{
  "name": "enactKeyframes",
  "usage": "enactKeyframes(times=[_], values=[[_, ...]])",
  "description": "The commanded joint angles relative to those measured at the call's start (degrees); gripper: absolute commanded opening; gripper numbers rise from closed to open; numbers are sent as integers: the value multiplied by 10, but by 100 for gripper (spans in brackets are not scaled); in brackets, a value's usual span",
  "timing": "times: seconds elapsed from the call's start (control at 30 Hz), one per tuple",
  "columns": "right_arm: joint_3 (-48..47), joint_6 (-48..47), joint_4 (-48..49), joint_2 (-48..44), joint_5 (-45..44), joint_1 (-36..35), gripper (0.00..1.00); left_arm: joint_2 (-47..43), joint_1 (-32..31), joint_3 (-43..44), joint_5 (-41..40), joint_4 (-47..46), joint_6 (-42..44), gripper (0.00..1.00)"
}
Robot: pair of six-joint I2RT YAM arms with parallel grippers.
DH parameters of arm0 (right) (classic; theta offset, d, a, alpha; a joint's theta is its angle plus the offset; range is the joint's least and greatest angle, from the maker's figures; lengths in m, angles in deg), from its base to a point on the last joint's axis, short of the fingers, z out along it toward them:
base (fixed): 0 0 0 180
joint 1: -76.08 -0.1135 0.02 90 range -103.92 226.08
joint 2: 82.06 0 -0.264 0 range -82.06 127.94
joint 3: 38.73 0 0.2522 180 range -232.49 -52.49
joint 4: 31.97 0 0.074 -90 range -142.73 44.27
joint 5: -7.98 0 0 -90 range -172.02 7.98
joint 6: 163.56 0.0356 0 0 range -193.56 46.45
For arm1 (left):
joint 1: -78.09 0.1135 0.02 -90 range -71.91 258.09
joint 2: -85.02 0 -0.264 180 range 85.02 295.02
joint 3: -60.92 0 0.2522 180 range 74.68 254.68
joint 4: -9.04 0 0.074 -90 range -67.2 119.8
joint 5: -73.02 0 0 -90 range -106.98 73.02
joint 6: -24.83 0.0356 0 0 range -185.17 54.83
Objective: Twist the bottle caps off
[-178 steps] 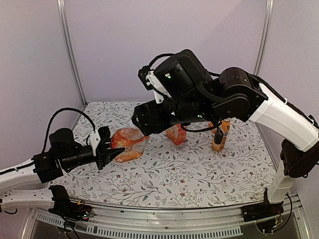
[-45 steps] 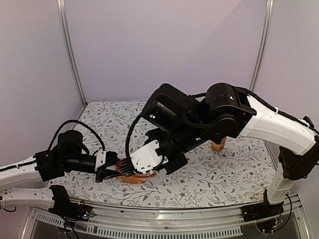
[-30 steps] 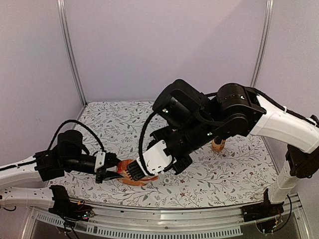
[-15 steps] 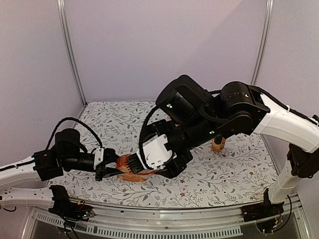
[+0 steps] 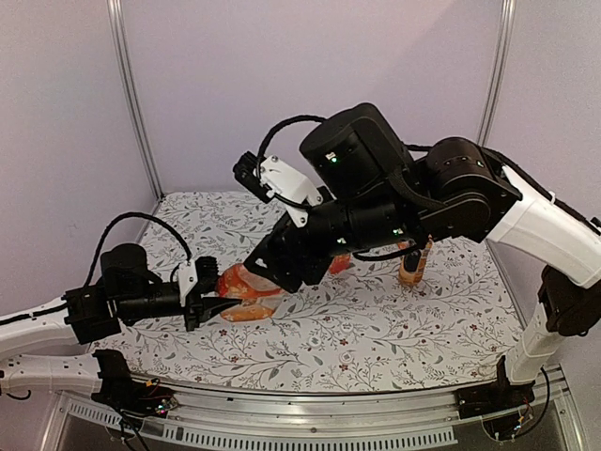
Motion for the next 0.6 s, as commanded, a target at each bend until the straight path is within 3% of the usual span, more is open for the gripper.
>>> enactKeyframes(times=[0.0, 0.17, 0.4, 0.57], values=[[-13, 268, -76, 42, -61, -6, 72, 4, 2, -4, -26, -26, -17, 8], [-27, 297, -78, 48, -98, -7, 70, 4, 2, -4, -25, -26, -17, 7], [-59, 274, -77, 74, -114, -1, 60, 8, 2, -1, -21, -25, -16, 7], [-72, 262, -82, 89, -107, 5, 47, 9, 1, -1, -21, -23, -14, 7]])
